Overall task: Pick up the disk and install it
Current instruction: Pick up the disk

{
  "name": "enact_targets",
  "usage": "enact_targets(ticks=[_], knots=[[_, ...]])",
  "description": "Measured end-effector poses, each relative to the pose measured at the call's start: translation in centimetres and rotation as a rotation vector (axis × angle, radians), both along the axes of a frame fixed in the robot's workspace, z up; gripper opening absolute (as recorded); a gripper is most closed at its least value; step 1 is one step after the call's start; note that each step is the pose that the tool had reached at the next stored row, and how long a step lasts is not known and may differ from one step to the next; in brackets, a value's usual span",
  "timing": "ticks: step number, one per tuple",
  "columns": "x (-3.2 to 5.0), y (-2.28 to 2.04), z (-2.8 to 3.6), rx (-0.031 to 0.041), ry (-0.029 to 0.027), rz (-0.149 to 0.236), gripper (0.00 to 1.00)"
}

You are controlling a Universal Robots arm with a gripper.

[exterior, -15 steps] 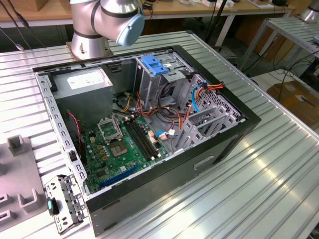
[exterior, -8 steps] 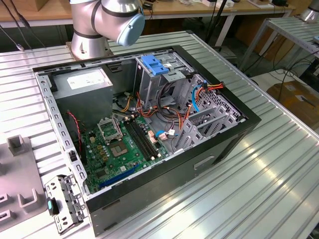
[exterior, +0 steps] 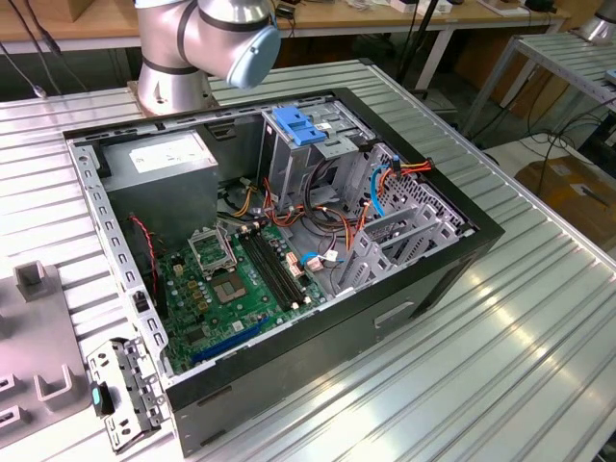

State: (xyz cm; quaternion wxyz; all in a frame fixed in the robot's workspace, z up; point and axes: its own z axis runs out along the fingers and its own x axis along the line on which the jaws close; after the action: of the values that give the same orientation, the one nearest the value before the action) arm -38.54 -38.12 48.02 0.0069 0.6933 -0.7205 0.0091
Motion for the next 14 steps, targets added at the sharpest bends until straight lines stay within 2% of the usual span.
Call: enact_targets(ticks=[6,14], knots=[[1.46,-0.10,-0.01,0.0001,0.0021,0.000,0.37],[2.91,-0.23,-0.01,0.0000,0.0042,0.000,0.37]])
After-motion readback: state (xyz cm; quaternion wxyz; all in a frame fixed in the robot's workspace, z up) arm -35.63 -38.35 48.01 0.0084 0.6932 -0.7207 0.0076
